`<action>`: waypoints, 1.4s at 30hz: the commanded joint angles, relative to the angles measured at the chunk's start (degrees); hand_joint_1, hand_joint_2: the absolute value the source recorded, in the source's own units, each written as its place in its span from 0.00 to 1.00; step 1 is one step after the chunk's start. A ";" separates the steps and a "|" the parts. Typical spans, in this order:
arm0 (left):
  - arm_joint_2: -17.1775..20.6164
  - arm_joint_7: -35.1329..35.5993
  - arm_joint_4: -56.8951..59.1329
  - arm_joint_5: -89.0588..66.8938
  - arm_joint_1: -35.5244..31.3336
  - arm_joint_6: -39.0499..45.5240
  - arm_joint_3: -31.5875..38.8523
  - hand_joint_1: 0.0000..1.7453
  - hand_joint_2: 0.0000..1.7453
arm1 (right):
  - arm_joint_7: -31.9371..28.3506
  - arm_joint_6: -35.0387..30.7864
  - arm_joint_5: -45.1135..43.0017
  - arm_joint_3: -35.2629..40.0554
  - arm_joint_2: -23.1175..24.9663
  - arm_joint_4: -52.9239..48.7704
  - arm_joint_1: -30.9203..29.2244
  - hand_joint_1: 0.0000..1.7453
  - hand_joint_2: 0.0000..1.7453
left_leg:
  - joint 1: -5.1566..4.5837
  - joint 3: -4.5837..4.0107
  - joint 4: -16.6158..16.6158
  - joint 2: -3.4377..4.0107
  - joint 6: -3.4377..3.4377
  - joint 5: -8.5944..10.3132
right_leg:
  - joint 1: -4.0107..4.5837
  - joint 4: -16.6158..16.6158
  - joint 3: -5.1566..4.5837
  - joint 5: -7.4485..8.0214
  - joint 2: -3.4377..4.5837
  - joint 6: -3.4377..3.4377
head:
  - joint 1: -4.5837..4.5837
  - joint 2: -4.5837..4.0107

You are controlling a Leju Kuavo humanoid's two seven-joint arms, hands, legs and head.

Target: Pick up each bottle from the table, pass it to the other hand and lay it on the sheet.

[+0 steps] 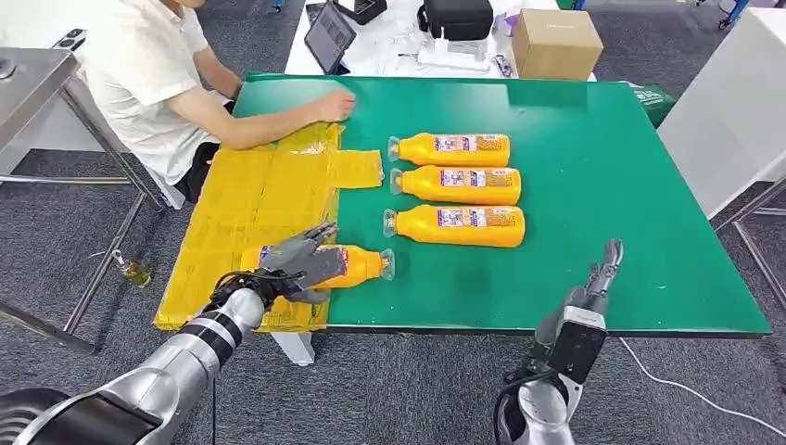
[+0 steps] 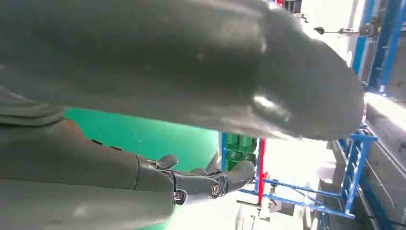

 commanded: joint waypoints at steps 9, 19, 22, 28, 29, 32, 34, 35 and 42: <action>-1.89 -9.24 -25.70 11.57 14.07 7.03 2.80 0.00 1.00 | 0.00 -1.66 1.15 -0.55 -1.27 1.63 0.36 0.00 0.00 | 0.02 0.17 -0.05 0.10 0.08 -0.14 | 0.08 -0.10 0.15 -0.09 0.00 -0.18 | 0.00 0.00; -1.86 -7.54 -41.44 19.50 21.19 10.77 -0.13 0.00 1.00 | 0.00 -1.66 3.04 -2.97 -0.63 0.64 1.78 0.00 0.00 | 0.00 0.03 -0.02 0.03 0.08 -0.12 | 0.03 -0.07 0.01 -0.10 -0.05 -0.11 | 0.00 0.00; -1.86 -7.54 -41.44 19.50 21.19 10.77 -0.13 0.00 1.00 | 0.00 -1.66 3.04 -2.97 -0.63 0.64 1.78 0.00 0.00 | 0.00 0.07 -0.02 0.03 0.09 -0.14 | 0.04 -0.07 0.05 -0.12 -0.06 -0.12 | 0.00 0.00; -1.36 -17.52 -57.96 34.86 32.18 24.87 -3.79 0.00 1.00 | 0.00 -1.66 47.30 -13.84 -12.31 31.71 -9.84 0.00 1.00 | 0.06 0.26 -0.10 0.28 0.13 -0.21 | 0.12 -0.24 0.21 -0.07 0.17 -0.19 | -0.02 0.00; -1.36 -17.52 -57.96 34.86 32.18 24.87 -3.79 0.00 1.00 | 0.00 -1.66 47.30 -13.84 -12.31 31.71 -9.84 0.00 1.00 | 0.00 0.22 -0.12 0.18 0.14 -0.19 | 0.06 -0.25 0.22 -0.07 0.07 -0.14 | -0.02 0.00; -1.36 -17.52 -57.96 34.86 32.18 24.87 -3.79 0.00 1.00 | 0.00 -1.66 47.30 -13.84 -12.31 31.71 -9.84 0.00 1.00 | -0.04 0.07 -0.04 0.00 0.12 -0.16 | 0.01 -0.13 0.11 -0.14 -0.03 -0.09 | -0.02 0.00; -1.36 -17.52 -57.96 34.86 32.18 24.87 -3.79 0.00 1.00 | 0.00 -1.66 47.30 -13.84 -12.31 31.71 -9.84 0.00 1.00 | -0.01 0.10 -0.04 0.02 0.11 -0.18 | 0.04 -0.13 0.14 -0.17 0.01 -0.08 | -0.02 0.00; -1.46 -17.79 -57.94 35.61 31.93 25.07 -3.56 0.00 1.00 | 1.53 -1.66 51.82 -14.37 -11.89 31.13 -9.86 0.00 1.00 | -0.01 -0.04 -0.03 0.00 0.08 -0.13 | 0.02 -0.11 0.00 -0.13 0.02 -0.02 | 0.02 0.00; -1.74 -17.83 -56.47 37.42 31.34 25.41 -4.59 0.00 1.00 | 7.13 -1.66 59.76 -6.99 -18.05 44.49 -18.46 0.00 1.00 | -0.01 -0.01 -0.01 0.15 0.13 -0.13 | 0.03 -0.13 -0.01 -0.08 0.10 0.01 | -0.02 0.00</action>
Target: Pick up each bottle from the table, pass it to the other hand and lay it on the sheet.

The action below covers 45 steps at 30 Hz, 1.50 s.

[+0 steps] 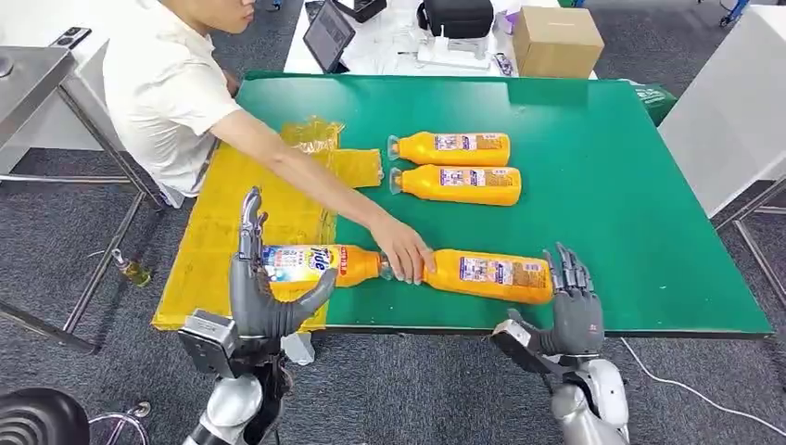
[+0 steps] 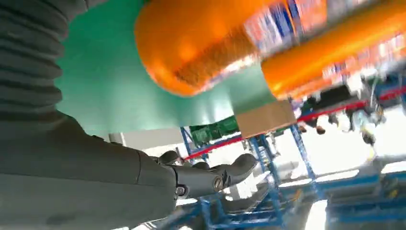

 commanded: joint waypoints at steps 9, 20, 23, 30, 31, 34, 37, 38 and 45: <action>0.52 0.06 2.23 2.45 -2.26 -0.59 -3.32 0.00 1.00 | 7.42 5.13 0.95 12.53 -7.66 25.17 -15.79 0.00 1.00 | -0.03 0.33 -0.02 0.11 0.08 -0.12 | 0.01 -0.05 0.33 -0.07 0.05 -0.16 | 0.05 0.00; 0.16 0.23 3.61 2.98 -4.09 -1.68 -4.72 0.00 1.00 | 5.29 15.21 -6.40 14.69 -6.32 30.34 -19.31 0.00 1.00 | 0.00 0.30 -0.02 0.11 0.08 -0.05 | 0.04 -0.07 0.29 -0.02 0.01 -0.12 | 0.02 0.00; 0.03 0.33 4.00 3.03 -4.34 -1.96 -5.00 0.00 1.00 | 4.60 15.64 -6.65 15.77 -6.52 30.48 -18.83 0.10 1.00 | 0.01 0.27 -0.02 0.03 0.05 -0.03 | 0.04 -0.07 0.27 -0.02 -0.04 -0.08 | 0.05 0.00; 0.03 0.33 4.00 3.03 -4.34 -1.96 -5.00 0.00 1.00 | 4.60 15.64 -6.65 15.77 -6.52 30.48 -18.83 0.10 1.00 | 0.01 0.47 -0.05 0.08 0.09 -0.10 | 0.06 -0.10 0.45 -0.07 -0.03 -0.16 | 0.05 0.00; 0.03 0.33 4.00 3.03 -4.34 -1.96 -5.00 0.00 1.00 | 4.60 15.64 -6.65 15.77 -6.52 30.48 -18.83 0.10 1.00 | 0.00 0.34 -0.02 0.06 0.06 -0.05 | 0.04 -0.07 0.32 -0.03 -0.04 -0.11 | 0.05 0.00; 0.01 0.44 4.40 3.05 -4.61 -2.29 -5.23 0.00 1.00 | 3.77 16.18 -7.16 16.26 -6.42 30.51 -18.74 0.91 1.00 | 0.00 0.30 -0.02 0.07 0.05 -0.03 | 0.03 -0.06 0.27 -0.01 -0.03 -0.08 | 0.05 0.00; -0.19 0.51 4.83 3.08 -4.96 -2.64 -5.49 0.00 1.00 | 3.09 16.15 -7.01 17.57 -6.41 30.71 -18.60 0.97 1.00 | 0.01 0.40 -0.03 0.08 0.07 -0.07 | 0.06 -0.09 0.38 -0.04 -0.04 -0.14 | 0.05 0.00; -0.27 0.53 5.01 3.09 -5.08 -2.69 -5.53 0.00 1.00 | 3.16 16.24 -6.85 18.13 -6.58 30.86 -18.62 0.98 1.00 | 0.03 0.48 -0.05 0.07 0.09 -0.09 | 0.09 -0.12 0.48 -0.06 -0.07 -0.18 | 0.05 0.00; -0.24 1.00 5.30 3.64 -5.37 -3.64 -5.78 0.00 1.00 | 3.67 16.76 -7.06 19.96 -8.24 31.27 -19.03 1.00 1.00 | 0.01 0.45 -0.05 0.04 0.07 -0.06 | 0.05 -0.09 0.43 -0.06 -0.10 -0.15 | 0.03 0.00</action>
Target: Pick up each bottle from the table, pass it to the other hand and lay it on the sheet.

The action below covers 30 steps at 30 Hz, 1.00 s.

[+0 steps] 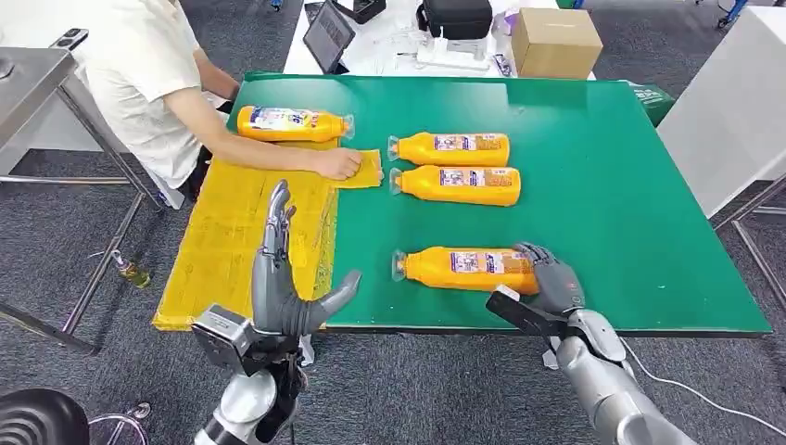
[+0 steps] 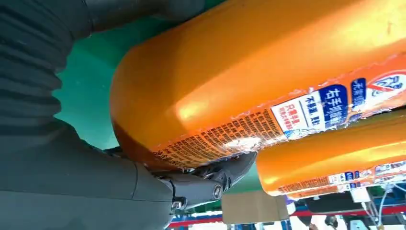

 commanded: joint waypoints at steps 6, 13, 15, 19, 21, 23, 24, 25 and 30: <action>0.59 0.89 4.01 1.02 -2.30 -1.29 -0.88 0.00 1.00 | 2.92 -0.32 2.39 8.14 -4.20 5.11 -1.10 1.00 1.00 | 0.04 0.37 -0.09 -0.06 0.08 -0.09 | 0.09 -0.14 0.41 -0.10 -0.14 -0.21 | -0.02 0.00; -0.84 0.91 3.84 6.83 -0.85 -3.73 1.68 0.00 1.00 | -4.54 4.01 -11.75 0.24 -2.12 0.22 1.06 1.00 1.00 | 0.03 0.25 -0.06 -0.14 0.07 -0.04 | 0.07 -0.12 0.35 -0.06 -0.15 -0.15 | -0.02 0.00; -2.51 0.30 2.91 12.08 1.06 -3.89 4.18 0.00 1.00 | -5.90 2.73 -17.58 -3.16 1.15 -3.73 2.82 1.00 1.00 | 0.04 0.27 -0.08 -0.13 0.06 -0.06 | 0.08 -0.14 0.39 -0.06 -0.07 -0.15 | 0.00 0.00; -2.70 1.14 2.16 16.92 2.75 -5.67 4.89 0.00 1.00 | -6.44 2.36 -21.71 -5.22 3.10 -6.70 4.00 1.00 1.00 | 0.05 0.48 -0.13 0.14 0.06 -0.18 | 0.12 -0.17 0.54 -0.10 0.17 -0.27 | -0.02 0.00; -2.55 1.74 1.63 20.43 4.14 -7.67 5.30 0.00 1.00 | -7.15 3.78 -25.41 -6.90 4.22 -8.77 4.83 1.00 1.00 | 0.02 0.28 -0.08 0.03 0.03 -0.12 | 0.07 -0.09 0.32 -0.07 0.11 -0.18 | -0.04 0.00; -2.42 2.63 0.99 25.07 6.10 -11.16 5.74 0.00 1.00 | -7.15 4.71 -29.68 -8.26 5.34 -13.02 6.71 1.00 1.00 | 0.07 0.51 -0.14 0.19 0.05 -0.22 | 0.14 -0.16 0.51 -0.13 0.21 -0.29 | -0.04 0.00; -1.80 3.58 1.10 27.05 6.33 -12.98 5.42 0.00 1.00 | -7.15 5.99 -32.81 -8.90 6.01 -15.89 7.75 1.00 1.00 | 0.02 0.29 -0.08 0.09 0.05 -0.15 | 0.07 -0.08 0.32 -0.10 0.14 -0.16 | -0.02 0.00; -0.96 3.77 1.52 28.79 6.56 -14.85 5.19 0.00 1.00 | -7.15 6.74 -35.02 -9.25 6.64 -17.65 8.64 1.00 1.00 | 0.02 0.34 -0.07 0.05 0.07 -0.19 | 0.07 -0.07 0.38 -0.15 0.11 -0.19 | -0.04 0.00; -0.34 3.32 1.92 30.18 7.21 -16.84 5.17 0.00 1.00 | -7.15 6.88 -35.94 -9.11 7.34 -19.36 9.79 1.00 1.00 | 0.02 0.08 -0.07 0.00 0.05 -0.11 | 0.06 -0.05 0.15 -0.10 0.09 -0.13 | -0.04 0.00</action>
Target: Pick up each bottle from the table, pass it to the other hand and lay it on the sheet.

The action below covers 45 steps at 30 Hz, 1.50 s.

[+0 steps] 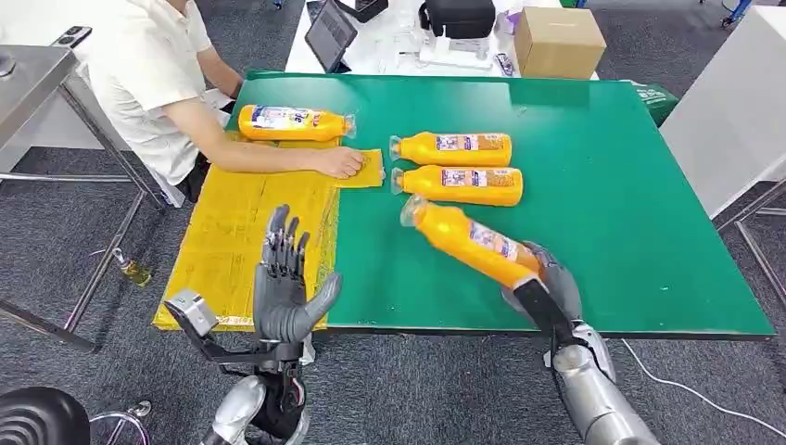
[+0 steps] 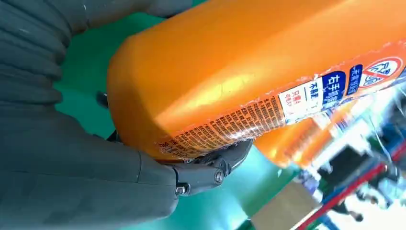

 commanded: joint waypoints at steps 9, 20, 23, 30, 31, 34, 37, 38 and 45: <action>1.91 4.63 3.54 6.65 0.99 -4.09 0.52 0.00 1.00 | -0.20 2.40 -6.69 -1.67 8.26 -14.91 6.08 1.00 1.00 | 0.00 0.33 -0.08 0.18 0.05 -0.14 | 0.05 -0.07 0.28 -0.09 0.09 -0.22 | 0.00 0.00; 1.93 5.46 6.62 6.43 -1.48 -5.48 -1.02 0.00 1.00 | -0.20 7.22 -5.66 5.70 10.75 -16.26 7.43 1.00 1.00 | 0.04 0.22 -0.05 0.18 0.05 -0.08 | 0.07 -0.06 0.13 -0.06 0.02 -0.15 | 0.00 0.00; 1.94 5.46 6.62 6.42 -1.46 -5.48 -1.01 0.00 1.00 | -0.20 7.23 -5.66 5.67 10.63 -16.27 7.41 1.00 1.00 | 0.01 0.18 -0.05 0.09 0.06 -0.06 | 0.03 -0.06 0.12 -0.06 -0.01 -0.13 | 0.02 0.00; 1.64 6.92 9.15 5.13 -3.26 -3.91 -1.81 0.00 1.00 | -0.20 9.12 -5.99 10.94 11.55 -19.00 8.96 1.00 1.00 | 0.00 0.24 -0.07 0.09 0.04 -0.08 | 0.03 -0.06 0.19 -0.08 -0.04 -0.20 | 0.02 0.00; 1.35 7.53 10.71 5.18 -4.26 -3.13 -1.96 0.00 1.00 | -0.20 8.90 -5.88 13.70 12.05 -19.73 9.57 1.00 1.00 | -0.02 0.14 -0.06 0.07 0.02 -0.04 | -0.01 -0.04 0.07 -0.05 -0.03 -0.14 | 0.00 0.00; 0.24 7.06 12.49 5.22 -5.98 -2.01 -1.98 0.00 1.00 | -0.20 7.73 -5.74 20.29 11.80 -20.86 10.40 1.00 1.00 | 0.02 0.26 -0.06 0.18 0.04 -0.10 | 0.06 -0.06 0.17 -0.07 0.04 -0.18 | 0.02 0.00; 0.14 4.38 12.25 1.75 -7.32 0.30 -2.94 0.00 1.00 | -0.20 7.35 -5.77 23.61 11.35 -20.60 10.51 1.00 1.00 | 0.08 0.36 -0.04 0.22 0.06 -0.15 | 0.13 -0.06 0.27 -0.13 0.01 -0.23 | -0.02 0.00; 0.06 4.08 11.96 1.40 -7.66 0.52 -3.07 0.00 1.00 | -0.20 7.07 -6.06 24.40 11.18 -20.59 10.49 1.00 1.00 | 0.06 0.23 -0.03 0.14 0.06 -0.09 | 0.09 -0.04 0.15 -0.10 -0.06 -0.17 | 0.00 0.00; 0.25 4.85 10.40 1.93 -7.77 -0.62 -3.93 0.00 1.00 | -0.20 7.41 -8.43 26.94 10.89 -21.53 10.23 1.00 1.00 | 0.05 0.29 -0.02 0.21 0.09 -0.13 | 0.07 -0.06 0.22 -0.11 0.01 -0.21 | 0.02 0.00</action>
